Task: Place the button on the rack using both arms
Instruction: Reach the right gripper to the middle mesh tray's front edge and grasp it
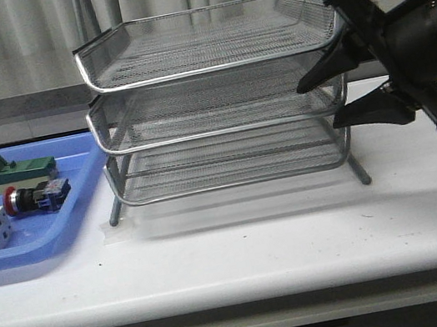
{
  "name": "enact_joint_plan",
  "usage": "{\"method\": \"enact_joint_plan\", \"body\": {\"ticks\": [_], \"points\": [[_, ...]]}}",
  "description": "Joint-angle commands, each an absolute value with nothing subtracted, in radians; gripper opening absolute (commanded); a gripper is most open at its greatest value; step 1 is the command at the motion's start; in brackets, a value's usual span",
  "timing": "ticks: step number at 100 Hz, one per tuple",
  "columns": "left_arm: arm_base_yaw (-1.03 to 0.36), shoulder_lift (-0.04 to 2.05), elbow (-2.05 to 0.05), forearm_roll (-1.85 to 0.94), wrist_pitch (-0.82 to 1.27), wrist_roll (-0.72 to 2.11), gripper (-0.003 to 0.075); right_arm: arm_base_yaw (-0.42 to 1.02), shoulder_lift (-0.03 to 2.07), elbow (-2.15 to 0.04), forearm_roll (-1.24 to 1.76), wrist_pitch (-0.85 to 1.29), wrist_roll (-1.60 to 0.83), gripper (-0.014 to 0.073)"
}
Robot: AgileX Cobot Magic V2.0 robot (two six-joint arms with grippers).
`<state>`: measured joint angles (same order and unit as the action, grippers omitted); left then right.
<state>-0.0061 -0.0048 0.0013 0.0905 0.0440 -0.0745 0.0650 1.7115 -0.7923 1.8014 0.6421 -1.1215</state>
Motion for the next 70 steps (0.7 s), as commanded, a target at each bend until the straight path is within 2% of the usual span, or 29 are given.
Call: {"method": "enact_joint_plan", "body": {"ticks": [1, 8, 25, 37, 46, 70], "points": [[-0.01, -0.036, 0.049, 0.086, -0.036, -0.085, -0.002, 0.078, 1.691, -0.834, 1.882, 0.703, -1.142, 0.0426], [-0.01, -0.036, 0.049, 0.086, -0.036, -0.085, -0.002, 0.079, 1.701, -0.836, 1.888, 0.691, -1.142, 0.038], [-0.01, -0.036, 0.049, 0.086, -0.036, -0.085, -0.002, 0.079, 1.719, -0.836, 1.888, 0.68, -1.142, 0.0159], [-0.01, -0.036, 0.049, 0.086, -0.036, -0.085, -0.002, 0.079, 1.721, -0.833, 1.887, 0.68, -1.142, 0.0053], [-0.01, -0.036, 0.049, 0.086, -0.036, -0.085, -0.002, 0.079, 1.721, -0.833, 1.871, 0.68, -1.142, 0.002], [-0.01, -0.036, 0.049, 0.086, -0.036, -0.085, -0.002, 0.079, 1.719, -0.766, 1.838, 0.691, -1.143, 0.0013]]}}
